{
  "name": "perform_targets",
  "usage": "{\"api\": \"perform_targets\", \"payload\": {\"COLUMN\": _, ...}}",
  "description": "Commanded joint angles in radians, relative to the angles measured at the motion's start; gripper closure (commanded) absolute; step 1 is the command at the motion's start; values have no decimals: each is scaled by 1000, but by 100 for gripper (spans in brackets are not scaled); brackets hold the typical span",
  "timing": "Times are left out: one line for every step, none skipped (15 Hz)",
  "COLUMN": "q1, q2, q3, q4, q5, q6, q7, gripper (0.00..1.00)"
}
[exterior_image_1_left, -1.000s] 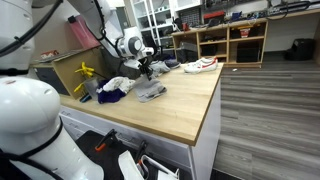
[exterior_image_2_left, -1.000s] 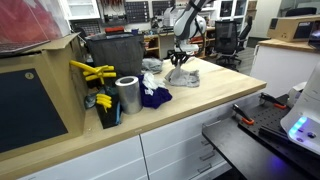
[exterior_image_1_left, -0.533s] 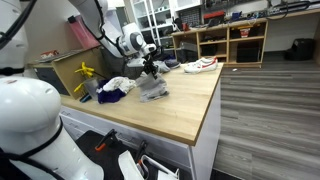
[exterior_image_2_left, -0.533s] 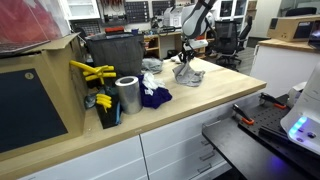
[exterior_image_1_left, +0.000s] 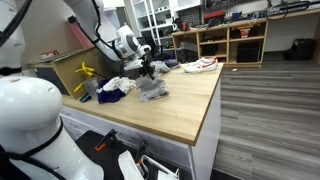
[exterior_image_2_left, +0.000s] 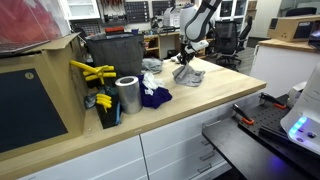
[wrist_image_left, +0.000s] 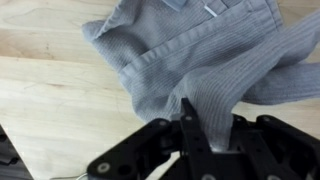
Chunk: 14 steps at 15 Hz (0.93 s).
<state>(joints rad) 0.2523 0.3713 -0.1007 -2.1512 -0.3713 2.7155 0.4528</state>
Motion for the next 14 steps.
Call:
{"api": "perform_targets", "payload": {"q1": 19, "q2": -96, "q3": -23, "q4": -106, "q5": -63, "q6": 51, "q7": -12, "gripper": 97}}
{"api": "perform_targets", "payload": {"q1": 19, "q2": -108, "q3": -26, "q4": -122, "q5": -82, "q6": 59, "q7": -8, "gripper": 97}}
{"api": "perform_targets", "payload": {"q1": 16, "q2": -119, "q3": -29, "q4": -136, "q5": -99, "q6": 60, "q7": -4, "gripper": 97}}
{"api": "perform_targets", "payload": {"q1": 16, "q2": -126, "q3": -36, "q4": -145, "q5": -119, "q6": 54, "q7": 8, "gripper": 97}}
{"api": "perform_targets", "payload": {"q1": 18, "q2": -128, "q3": -46, "q4": -150, "q5": -147, "q6": 44, "q7": 26, "gripper": 97}}
{"api": "perform_targets", "payload": {"q1": 13, "q2": -123, "q3": -49, "q4": -153, "q5": -160, "q6": 38, "q7": 32, "gripper": 97}}
{"api": "perform_targets", "payload": {"q1": 9, "q2": -118, "q3": -55, "q4": -156, "q5": -177, "q6": 37, "q7": 38, "gripper": 97}}
{"api": "perform_targets", "payload": {"q1": 8, "q2": -114, "q3": -60, "q4": -158, "q5": -188, "q6": 35, "q7": 40, "gripper": 97}}
{"api": "perform_targets", "payload": {"q1": 9, "q2": -107, "q3": -69, "q4": -159, "q5": -205, "q6": 33, "q7": 45, "gripper": 97}}
{"api": "perform_targets", "payload": {"q1": 11, "q2": -104, "q3": -76, "q4": -159, "q5": -221, "q6": 28, "q7": 52, "gripper": 97}}
{"api": "perform_targets", "payload": {"q1": 11, "q2": -100, "q3": -78, "q4": -159, "q5": -236, "q6": 27, "q7": 60, "gripper": 97}}
{"api": "perform_targets", "payload": {"q1": 11, "q2": -99, "q3": -80, "q4": -160, "q5": -253, "q6": 24, "q7": 65, "gripper": 97}}
{"api": "perform_targets", "payload": {"q1": 11, "q2": -98, "q3": -81, "q4": -161, "q5": -268, "q6": 22, "q7": 68, "gripper": 97}}
{"api": "perform_targets", "payload": {"q1": 23, "q2": -97, "q3": -93, "q4": -163, "q5": -279, "q6": 23, "q7": 69, "gripper": 97}}
